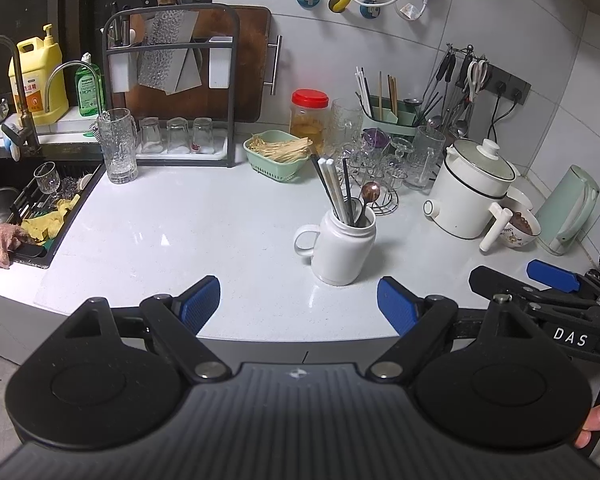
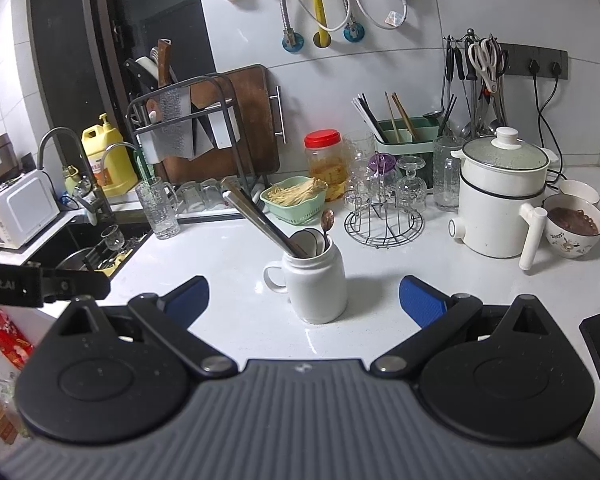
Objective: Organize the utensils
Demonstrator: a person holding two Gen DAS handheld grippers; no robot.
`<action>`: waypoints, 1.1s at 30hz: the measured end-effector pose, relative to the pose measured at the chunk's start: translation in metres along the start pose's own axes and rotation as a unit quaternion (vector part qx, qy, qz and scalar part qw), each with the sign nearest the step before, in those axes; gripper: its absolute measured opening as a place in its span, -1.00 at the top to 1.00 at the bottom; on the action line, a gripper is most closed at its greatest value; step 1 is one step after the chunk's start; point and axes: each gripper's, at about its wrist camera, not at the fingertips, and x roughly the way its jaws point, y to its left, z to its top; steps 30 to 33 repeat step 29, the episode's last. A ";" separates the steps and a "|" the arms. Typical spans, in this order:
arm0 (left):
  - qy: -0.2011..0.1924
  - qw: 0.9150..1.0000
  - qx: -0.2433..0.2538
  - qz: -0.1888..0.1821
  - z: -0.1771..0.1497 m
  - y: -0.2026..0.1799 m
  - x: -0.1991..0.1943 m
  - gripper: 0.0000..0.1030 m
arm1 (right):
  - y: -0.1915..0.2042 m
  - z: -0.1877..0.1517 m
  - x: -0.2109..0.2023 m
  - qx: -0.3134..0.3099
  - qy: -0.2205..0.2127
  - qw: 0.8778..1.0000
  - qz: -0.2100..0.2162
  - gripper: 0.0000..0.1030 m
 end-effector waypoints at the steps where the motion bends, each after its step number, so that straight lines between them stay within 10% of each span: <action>1: 0.000 1.000 0.000 0.000 0.000 0.000 0.000 -0.72 | 0.000 0.000 0.000 0.000 -0.001 1.000 0.000 -1.00; 33: 0.007 1.000 0.009 0.000 -0.009 0.005 -0.008 -0.75 | 0.005 -0.009 -0.003 0.008 -0.002 1.000 -0.005 -1.00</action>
